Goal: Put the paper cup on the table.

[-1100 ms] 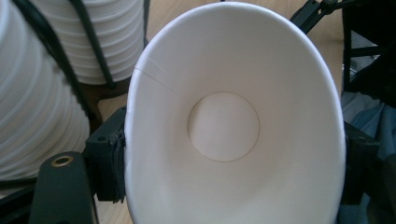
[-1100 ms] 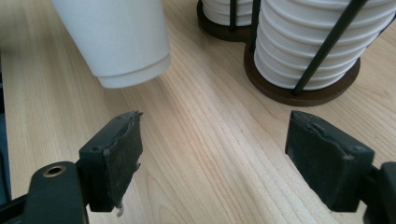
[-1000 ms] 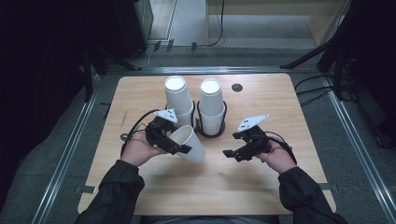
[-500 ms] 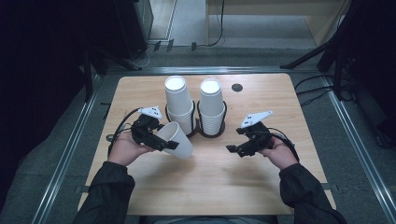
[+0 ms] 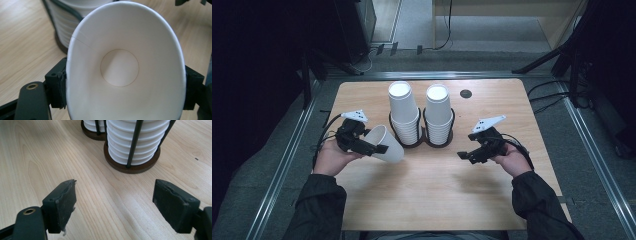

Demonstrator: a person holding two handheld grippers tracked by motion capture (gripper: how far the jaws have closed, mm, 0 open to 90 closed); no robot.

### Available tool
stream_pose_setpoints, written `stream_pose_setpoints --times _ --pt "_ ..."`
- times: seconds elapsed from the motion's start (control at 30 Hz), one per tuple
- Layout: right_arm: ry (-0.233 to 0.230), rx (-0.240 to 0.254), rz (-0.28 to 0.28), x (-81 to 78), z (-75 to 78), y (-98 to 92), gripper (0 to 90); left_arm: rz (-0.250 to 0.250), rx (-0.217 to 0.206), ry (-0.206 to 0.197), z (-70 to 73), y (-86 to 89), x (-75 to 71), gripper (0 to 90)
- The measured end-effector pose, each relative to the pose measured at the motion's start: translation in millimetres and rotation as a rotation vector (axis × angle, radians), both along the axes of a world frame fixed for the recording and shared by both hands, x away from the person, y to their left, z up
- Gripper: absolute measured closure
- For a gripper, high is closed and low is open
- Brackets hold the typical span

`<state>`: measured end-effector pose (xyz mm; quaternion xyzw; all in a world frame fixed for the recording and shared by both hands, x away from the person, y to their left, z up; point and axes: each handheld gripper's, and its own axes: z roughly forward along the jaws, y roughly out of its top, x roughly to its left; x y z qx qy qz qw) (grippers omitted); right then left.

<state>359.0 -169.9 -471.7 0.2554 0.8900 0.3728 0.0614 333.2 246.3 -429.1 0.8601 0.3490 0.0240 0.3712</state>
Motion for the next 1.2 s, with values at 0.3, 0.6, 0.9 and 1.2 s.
stream_pose_setpoints --times 0.3,0.6,0.9,1.2 --pt "0.012 -0.013 -0.001 3.3 -3.8 -2.1 19.4 0.116 0.0 0.021 -0.7 32.5 4.6 18.7" --pt "0.007 -0.023 -0.001 3.2 -5.6 -1.1 19.4 0.17 0.02 0.019 -1.4 47.5 20.0 18.7" --pt "0.006 -0.03 -0.011 1.2 -6.8 -5.8 19.4 0.231 0.066 0.03 -6.8 61.6 38.0 18.6" --pt "0.0 -0.03 -0.027 -5.0 -7.6 -12.5 19.4 0.273 0.125 0.014 -8.1 69.8 52.9 18.2"
